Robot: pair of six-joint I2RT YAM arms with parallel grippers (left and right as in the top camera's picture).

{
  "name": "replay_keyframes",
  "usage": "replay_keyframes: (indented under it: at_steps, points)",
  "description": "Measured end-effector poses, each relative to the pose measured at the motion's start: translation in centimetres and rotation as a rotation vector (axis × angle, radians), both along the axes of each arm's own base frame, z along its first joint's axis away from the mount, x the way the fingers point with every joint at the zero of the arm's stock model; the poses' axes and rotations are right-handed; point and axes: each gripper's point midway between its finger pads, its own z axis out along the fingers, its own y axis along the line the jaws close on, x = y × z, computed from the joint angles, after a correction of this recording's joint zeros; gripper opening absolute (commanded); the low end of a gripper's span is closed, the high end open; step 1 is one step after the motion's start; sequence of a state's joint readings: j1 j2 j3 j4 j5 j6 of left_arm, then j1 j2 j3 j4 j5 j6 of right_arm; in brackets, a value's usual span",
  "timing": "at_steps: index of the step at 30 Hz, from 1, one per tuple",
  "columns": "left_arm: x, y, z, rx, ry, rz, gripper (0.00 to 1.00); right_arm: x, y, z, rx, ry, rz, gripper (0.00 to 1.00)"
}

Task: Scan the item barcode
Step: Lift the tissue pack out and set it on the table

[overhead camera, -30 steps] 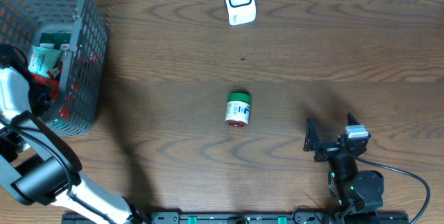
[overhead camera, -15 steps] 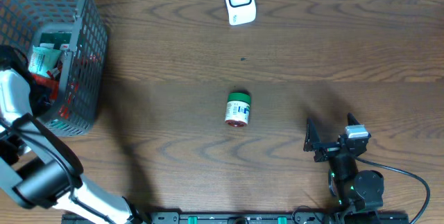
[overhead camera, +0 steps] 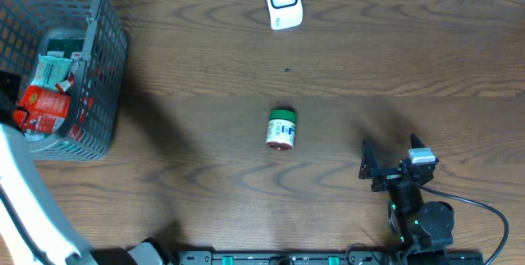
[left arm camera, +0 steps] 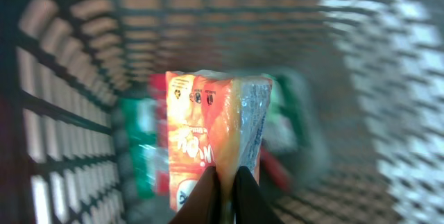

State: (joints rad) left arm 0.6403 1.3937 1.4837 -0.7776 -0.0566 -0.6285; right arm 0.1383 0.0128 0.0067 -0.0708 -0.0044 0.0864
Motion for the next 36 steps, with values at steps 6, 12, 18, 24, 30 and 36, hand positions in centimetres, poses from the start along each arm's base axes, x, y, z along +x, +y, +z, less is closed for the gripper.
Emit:
replay_keyframes:
  at_steps: [6,12,18,24,30,36]
  points:
    - [0.4,-6.1,5.5,-0.009,-0.197,-0.202,0.07,0.0,0.0,0.0,0.000,0.000,0.000,0.99]
    - [-0.2,-14.1,7.6,-0.029,-0.236,-0.433,0.07,0.0,0.0,0.0,0.000,0.000,0.000,0.99]
    - [0.2,-22.2,2.4,-0.134,-0.006,-0.671,0.07,0.0,0.0,0.0,0.000,0.000,0.000,0.99]
    - [1.4,-28.1,-5.8,-0.156,0.301,-0.836,0.07,0.0,0.0,0.0,0.000,0.000,0.000,0.99]
    - [1.3,-32.4,-14.6,-0.187,0.610,-0.939,0.07,0.0,0.0,0.0,0.000,0.000,0.000,0.99]
    - [1.2,-35.2,-20.7,-0.183,0.798,-0.996,0.07,0.0,0.0,0.0,0.000,0.000,0.000,0.99]
